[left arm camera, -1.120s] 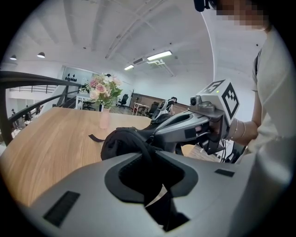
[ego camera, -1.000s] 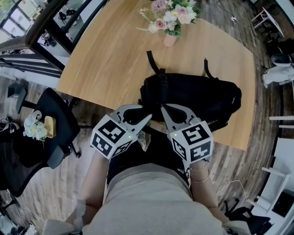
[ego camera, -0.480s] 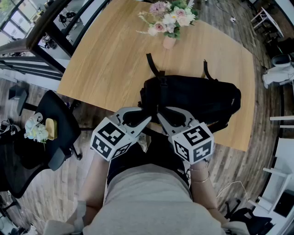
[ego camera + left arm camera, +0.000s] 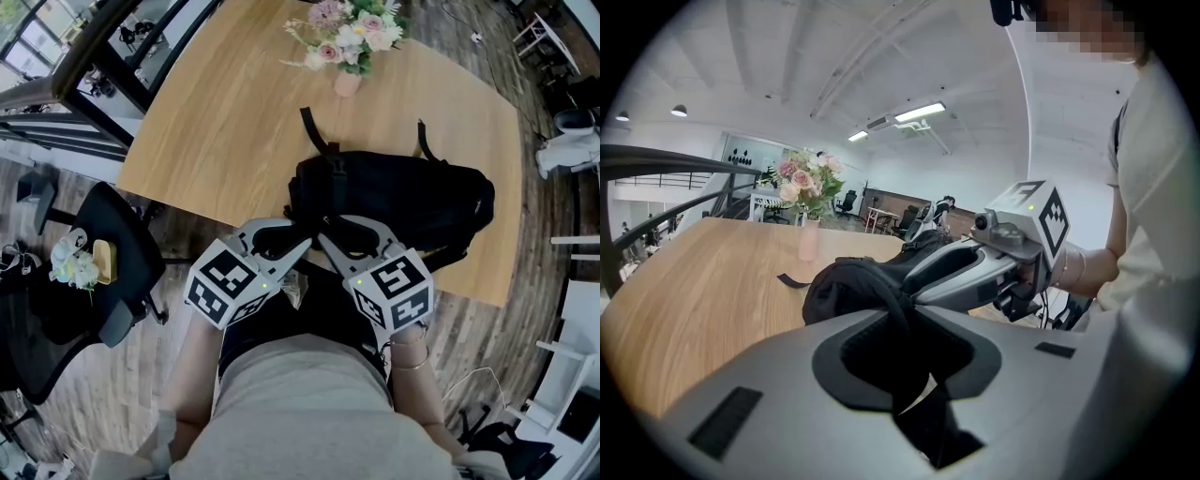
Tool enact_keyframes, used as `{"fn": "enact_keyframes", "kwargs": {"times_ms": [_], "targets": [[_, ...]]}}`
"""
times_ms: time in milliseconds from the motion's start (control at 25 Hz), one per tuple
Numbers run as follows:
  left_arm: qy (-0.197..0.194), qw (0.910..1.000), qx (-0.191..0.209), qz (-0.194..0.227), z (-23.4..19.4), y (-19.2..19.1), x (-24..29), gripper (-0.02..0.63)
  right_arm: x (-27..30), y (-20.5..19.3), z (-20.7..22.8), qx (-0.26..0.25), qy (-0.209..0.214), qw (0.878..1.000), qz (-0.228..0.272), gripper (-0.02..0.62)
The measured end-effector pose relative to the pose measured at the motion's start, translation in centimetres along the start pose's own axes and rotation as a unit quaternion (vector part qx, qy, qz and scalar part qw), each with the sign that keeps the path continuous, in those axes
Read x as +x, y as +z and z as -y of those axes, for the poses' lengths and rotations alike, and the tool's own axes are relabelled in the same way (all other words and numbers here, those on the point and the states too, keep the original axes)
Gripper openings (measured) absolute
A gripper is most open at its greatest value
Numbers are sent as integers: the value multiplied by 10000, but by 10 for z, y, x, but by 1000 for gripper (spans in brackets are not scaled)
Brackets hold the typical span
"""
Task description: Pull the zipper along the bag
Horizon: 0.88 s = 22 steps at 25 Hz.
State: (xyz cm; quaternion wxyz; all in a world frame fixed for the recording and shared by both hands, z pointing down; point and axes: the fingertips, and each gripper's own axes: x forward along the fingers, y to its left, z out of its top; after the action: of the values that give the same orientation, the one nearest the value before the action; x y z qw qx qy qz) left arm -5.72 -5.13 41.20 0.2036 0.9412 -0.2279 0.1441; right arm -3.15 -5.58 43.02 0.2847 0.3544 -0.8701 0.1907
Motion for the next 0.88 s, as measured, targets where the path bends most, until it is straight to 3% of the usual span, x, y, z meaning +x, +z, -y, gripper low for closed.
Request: {"fn": "enact_keyframes", "kwargs": {"times_ms": [320,880], "targets": [[42,10000,-28,-26,-3,-4,1,78,7,-3,-4,-354,38,9993,-74,111],[353,9991,-207,-66,-5,-4,3,77,-10,-5,1,46,571,9984,-11,25]]}}
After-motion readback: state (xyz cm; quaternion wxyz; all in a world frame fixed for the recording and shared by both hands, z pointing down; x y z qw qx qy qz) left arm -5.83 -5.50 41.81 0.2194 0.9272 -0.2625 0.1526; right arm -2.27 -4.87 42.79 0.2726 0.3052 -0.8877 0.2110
